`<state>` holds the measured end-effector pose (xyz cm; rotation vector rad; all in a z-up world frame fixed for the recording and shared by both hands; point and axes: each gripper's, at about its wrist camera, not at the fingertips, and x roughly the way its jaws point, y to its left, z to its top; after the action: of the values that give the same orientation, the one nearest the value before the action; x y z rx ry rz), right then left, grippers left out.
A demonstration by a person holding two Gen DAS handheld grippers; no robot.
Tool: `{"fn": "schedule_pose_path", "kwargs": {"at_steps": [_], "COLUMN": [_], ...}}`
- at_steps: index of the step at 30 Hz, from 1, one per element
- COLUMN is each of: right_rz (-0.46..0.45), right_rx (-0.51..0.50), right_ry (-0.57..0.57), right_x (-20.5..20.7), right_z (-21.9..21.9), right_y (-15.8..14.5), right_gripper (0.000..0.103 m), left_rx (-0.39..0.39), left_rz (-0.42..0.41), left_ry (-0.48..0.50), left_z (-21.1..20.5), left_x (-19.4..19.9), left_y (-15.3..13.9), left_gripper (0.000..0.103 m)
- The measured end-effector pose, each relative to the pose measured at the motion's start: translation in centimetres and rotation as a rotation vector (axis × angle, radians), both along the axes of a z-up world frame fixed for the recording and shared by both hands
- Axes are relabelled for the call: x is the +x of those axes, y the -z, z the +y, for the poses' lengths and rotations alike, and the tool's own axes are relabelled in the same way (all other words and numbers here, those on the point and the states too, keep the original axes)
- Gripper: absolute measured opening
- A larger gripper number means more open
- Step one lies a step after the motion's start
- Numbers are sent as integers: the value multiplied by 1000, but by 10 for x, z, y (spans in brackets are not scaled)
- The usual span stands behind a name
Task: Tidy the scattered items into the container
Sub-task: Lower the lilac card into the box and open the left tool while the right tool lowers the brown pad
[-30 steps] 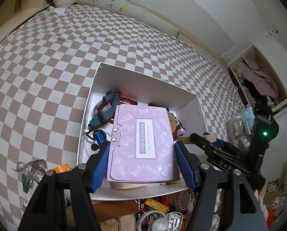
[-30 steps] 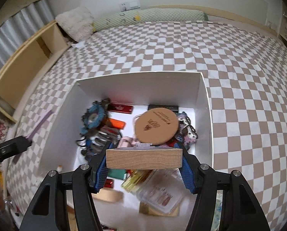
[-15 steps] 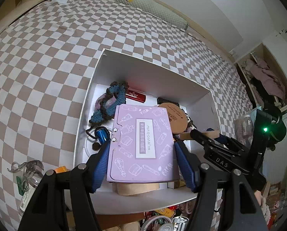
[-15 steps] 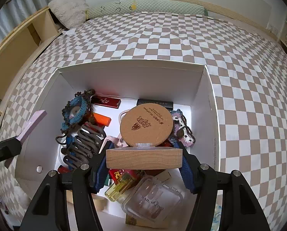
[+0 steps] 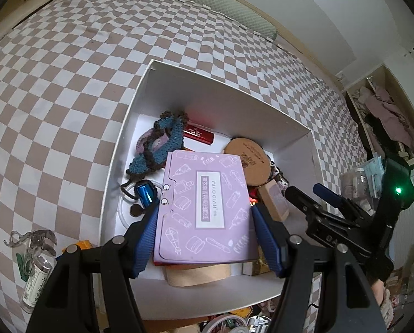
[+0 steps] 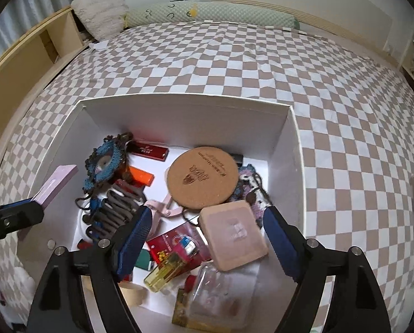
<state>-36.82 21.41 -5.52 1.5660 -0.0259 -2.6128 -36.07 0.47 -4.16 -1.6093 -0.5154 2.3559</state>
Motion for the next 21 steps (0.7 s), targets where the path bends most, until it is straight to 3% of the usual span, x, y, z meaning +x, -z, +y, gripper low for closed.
{"fn": "schedule_pose_path", "kwargs": {"at_steps": [10, 11, 13, 21], "right_rz": [-1, -2, -7, 0], "right_rx": [-40, -42, -53, -53], "right_ry": [-17, -17, -26, -35], "right_x": [8, 8, 10, 21], "right_z": [-6, -6, -6, -5], "right_y": [-3, -4, -5, -8], "right_gripper": [82, 82, 82, 82], "left_rx": [23, 38, 59, 28], "left_rz": [-22, -31, -46, -45], "left_ry": [-44, -61, -96, -112], "left_z": [-8, -11, -15, -19], "left_x": [-1, -1, -1, 3], "left_y": [6, 7, 9, 6], "left_gripper": [68, 71, 90, 91]}}
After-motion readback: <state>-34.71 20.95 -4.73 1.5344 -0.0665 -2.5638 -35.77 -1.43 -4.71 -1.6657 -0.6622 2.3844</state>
